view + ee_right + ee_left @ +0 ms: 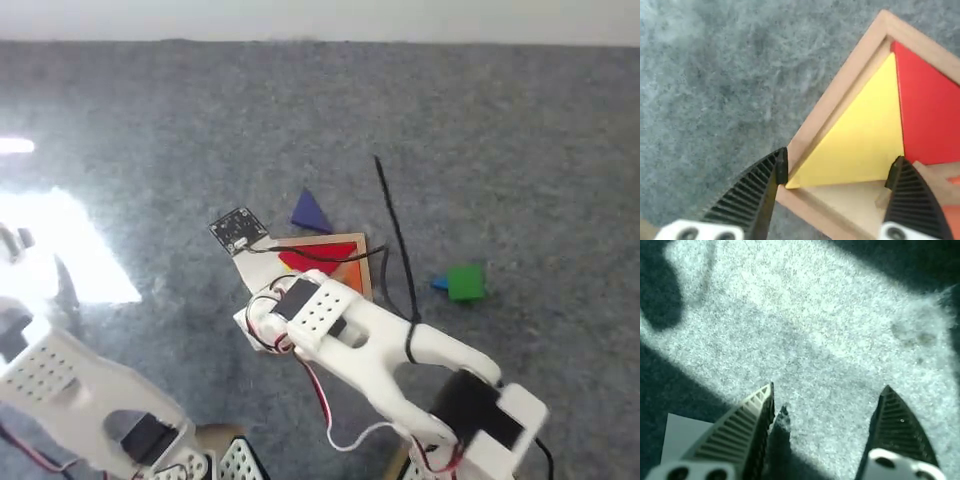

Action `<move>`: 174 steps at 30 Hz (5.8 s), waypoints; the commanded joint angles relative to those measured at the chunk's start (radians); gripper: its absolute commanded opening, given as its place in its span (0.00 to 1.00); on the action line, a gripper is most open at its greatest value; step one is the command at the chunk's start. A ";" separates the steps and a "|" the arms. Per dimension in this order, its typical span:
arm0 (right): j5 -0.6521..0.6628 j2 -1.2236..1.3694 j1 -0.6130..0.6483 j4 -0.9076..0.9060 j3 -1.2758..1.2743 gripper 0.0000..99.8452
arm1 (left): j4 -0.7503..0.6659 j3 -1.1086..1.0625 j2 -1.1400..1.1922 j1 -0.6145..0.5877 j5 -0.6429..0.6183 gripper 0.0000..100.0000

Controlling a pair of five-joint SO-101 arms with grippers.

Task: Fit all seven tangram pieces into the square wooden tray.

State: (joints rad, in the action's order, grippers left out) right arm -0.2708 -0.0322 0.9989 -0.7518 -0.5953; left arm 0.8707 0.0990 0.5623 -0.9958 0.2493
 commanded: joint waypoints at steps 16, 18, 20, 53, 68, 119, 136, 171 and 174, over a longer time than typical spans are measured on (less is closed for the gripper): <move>0.132 -0.166 -0.107 -0.251 -0.034 0.31 | -0.018 0.018 -0.015 0.006 0.008 0.32; 0.149 -0.166 -0.145 -0.252 -0.057 0.31 | -0.018 0.018 -0.015 0.006 0.008 0.32; 0.163 -0.166 -0.166 -0.245 -0.080 0.31 | -0.018 0.018 -0.015 0.006 0.008 0.32; 0.242 -0.318 -0.217 -0.200 -0.040 0.31 | -0.014 0.015 -0.015 0.014 0.008 0.32; 0.414 -0.467 -0.823 -0.262 -0.207 0.31 | -0.012 0.013 -0.015 0.011 0.008 0.32; 0.440 0.015 -0.974 -0.145 -0.051 0.13 | -0.014 0.013 -0.015 0.005 0.009 0.32; 0.555 -0.308 -0.492 -0.257 0.008 0.12 | -0.014 0.013 -0.015 0.008 0.009 0.32; 0.858 0.170 -0.150 -0.298 0.250 0.12 | -0.014 0.016 -0.018 -0.006 0.009 0.32; 0.865 0.170 -0.153 -0.311 0.250 0.12 | -0.014 0.016 -0.020 -0.006 0.009 0.32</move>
State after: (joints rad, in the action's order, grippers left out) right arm 0.5777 0.1427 0.8592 -1.0388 -0.3851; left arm 0.8707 0.0990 0.5623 -0.9958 0.2493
